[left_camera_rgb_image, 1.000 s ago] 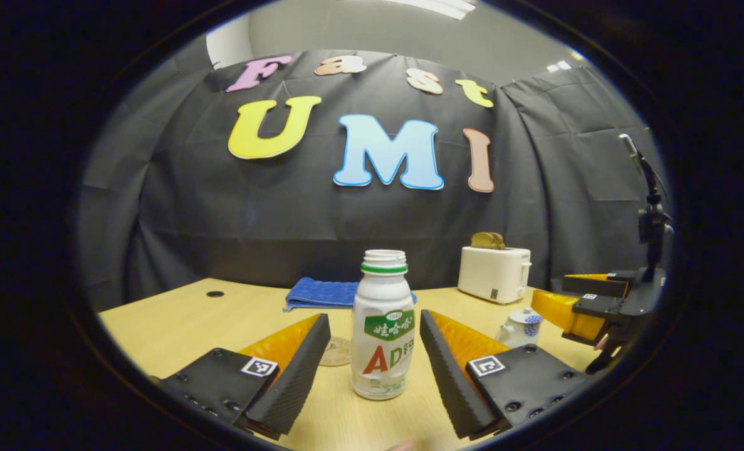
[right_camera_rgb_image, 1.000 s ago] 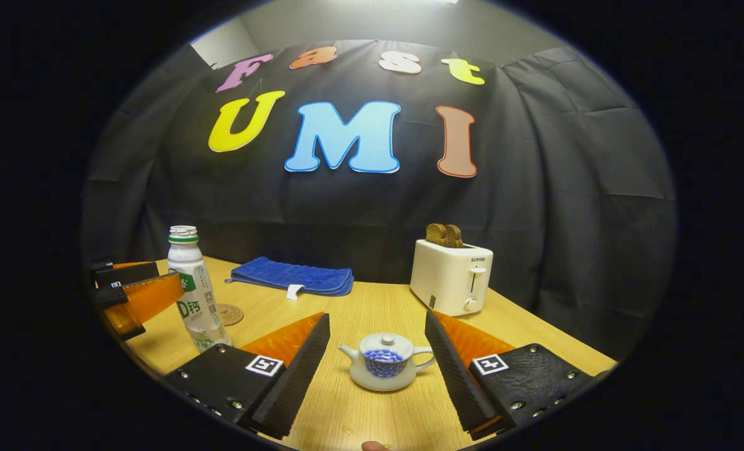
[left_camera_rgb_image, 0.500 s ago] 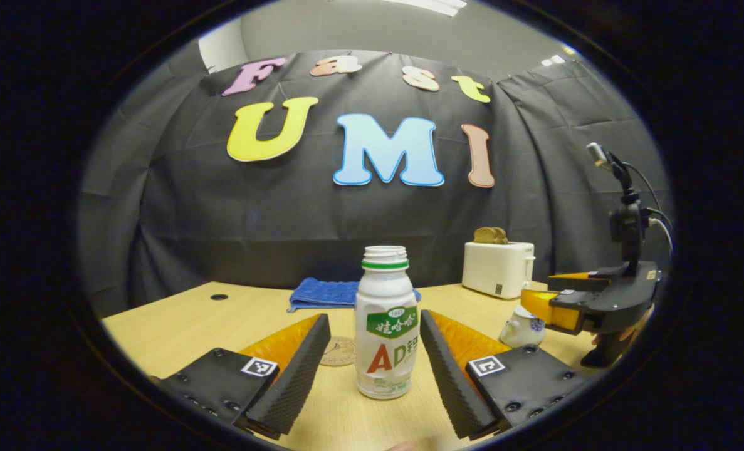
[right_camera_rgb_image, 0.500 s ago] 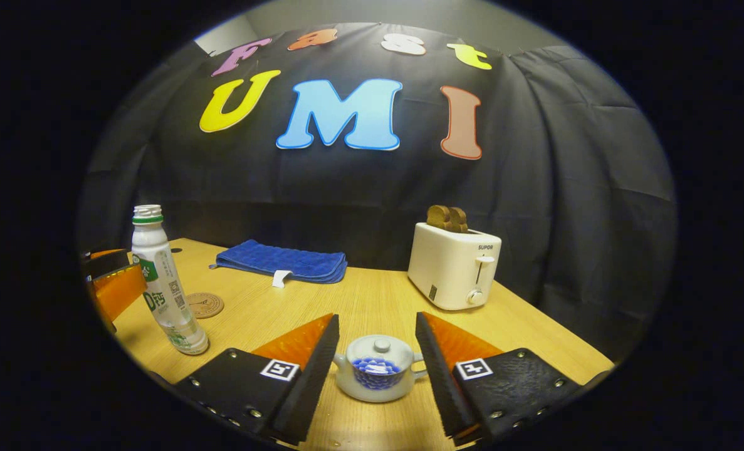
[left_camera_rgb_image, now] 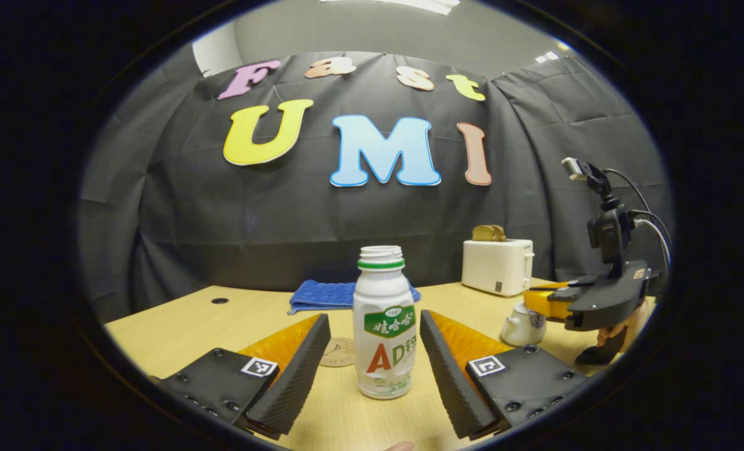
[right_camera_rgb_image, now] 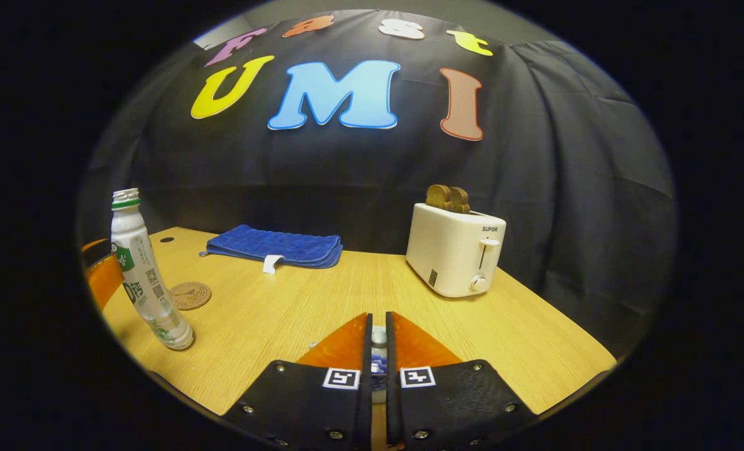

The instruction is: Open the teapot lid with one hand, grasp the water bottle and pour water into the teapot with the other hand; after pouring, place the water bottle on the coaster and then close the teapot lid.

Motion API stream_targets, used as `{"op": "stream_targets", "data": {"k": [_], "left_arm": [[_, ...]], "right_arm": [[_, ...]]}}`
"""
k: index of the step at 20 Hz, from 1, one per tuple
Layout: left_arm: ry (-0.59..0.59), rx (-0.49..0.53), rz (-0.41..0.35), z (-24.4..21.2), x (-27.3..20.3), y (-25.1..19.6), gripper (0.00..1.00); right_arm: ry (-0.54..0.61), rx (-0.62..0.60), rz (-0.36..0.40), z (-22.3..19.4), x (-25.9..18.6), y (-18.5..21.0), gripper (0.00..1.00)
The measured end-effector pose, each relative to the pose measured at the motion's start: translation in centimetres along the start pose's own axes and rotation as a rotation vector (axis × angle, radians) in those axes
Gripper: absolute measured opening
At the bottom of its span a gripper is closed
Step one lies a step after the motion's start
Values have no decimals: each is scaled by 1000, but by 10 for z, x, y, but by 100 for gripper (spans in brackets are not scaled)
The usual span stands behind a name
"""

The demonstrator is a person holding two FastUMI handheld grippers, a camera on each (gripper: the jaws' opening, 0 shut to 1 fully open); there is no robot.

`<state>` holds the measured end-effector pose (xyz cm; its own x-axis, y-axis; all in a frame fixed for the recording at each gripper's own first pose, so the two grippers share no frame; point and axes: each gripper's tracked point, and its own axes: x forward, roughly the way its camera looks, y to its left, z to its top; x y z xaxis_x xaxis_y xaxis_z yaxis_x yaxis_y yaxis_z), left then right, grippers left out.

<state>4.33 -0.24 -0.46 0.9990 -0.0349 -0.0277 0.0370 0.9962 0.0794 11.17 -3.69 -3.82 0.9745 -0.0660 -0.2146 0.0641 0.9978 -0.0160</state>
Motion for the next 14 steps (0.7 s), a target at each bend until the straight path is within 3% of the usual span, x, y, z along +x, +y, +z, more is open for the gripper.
{"op": "stream_targets", "data": {"k": [5, 9, 14], "left_arm": [[10, -6, 2, -5, 3, -1, 96], [29, -20, 8, -15, 8, -1, 96], [72, -44, -1, -30, 23, -7, 96]], "right_arm": [[-31, 6, 46, 1, -1, 5, 10], [-167, -36, 37, 36, -23, 4, 9], [-237, -71, 100, 47, -43, 26, 9]]}}
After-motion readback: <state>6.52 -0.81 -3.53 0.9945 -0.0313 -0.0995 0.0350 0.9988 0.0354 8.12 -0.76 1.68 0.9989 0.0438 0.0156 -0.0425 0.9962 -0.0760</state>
